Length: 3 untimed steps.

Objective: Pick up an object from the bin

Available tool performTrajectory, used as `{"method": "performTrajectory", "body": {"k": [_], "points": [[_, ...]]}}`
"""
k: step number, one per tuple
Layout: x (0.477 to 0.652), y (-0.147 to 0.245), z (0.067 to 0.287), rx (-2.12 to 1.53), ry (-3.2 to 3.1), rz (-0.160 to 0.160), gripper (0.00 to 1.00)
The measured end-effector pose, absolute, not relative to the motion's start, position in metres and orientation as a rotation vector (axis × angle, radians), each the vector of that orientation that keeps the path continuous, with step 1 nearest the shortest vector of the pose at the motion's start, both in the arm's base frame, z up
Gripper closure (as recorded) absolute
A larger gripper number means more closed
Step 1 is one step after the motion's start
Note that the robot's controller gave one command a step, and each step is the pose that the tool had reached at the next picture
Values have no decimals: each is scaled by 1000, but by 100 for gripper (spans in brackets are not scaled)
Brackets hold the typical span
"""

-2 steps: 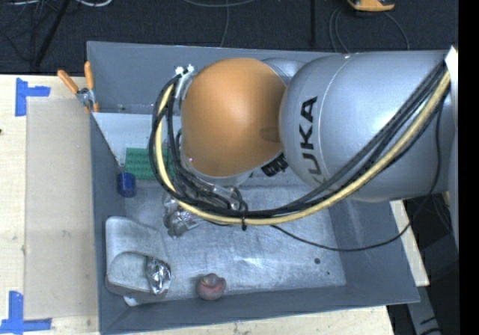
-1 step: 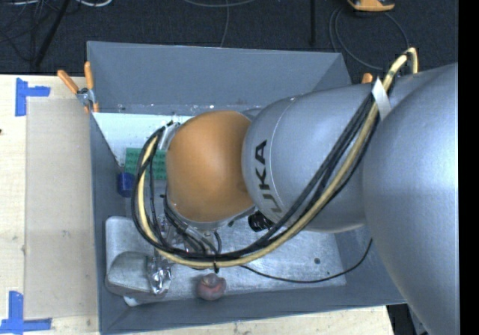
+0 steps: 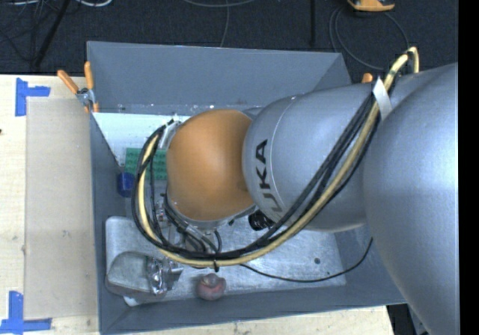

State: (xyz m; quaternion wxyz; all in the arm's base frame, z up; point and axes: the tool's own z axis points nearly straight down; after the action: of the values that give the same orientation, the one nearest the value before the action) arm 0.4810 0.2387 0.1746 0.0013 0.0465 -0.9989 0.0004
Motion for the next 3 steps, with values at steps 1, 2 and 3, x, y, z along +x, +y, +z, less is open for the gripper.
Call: {"method": "performTrajectory", "body": {"k": [1, 2, 3], "points": [[520, 182, 70, 564, -3093, -2, 0], [501, 117, 75, 619, -3076, 3, 0], [482, 30, 73, 931, -3019, 1, 0]]}}
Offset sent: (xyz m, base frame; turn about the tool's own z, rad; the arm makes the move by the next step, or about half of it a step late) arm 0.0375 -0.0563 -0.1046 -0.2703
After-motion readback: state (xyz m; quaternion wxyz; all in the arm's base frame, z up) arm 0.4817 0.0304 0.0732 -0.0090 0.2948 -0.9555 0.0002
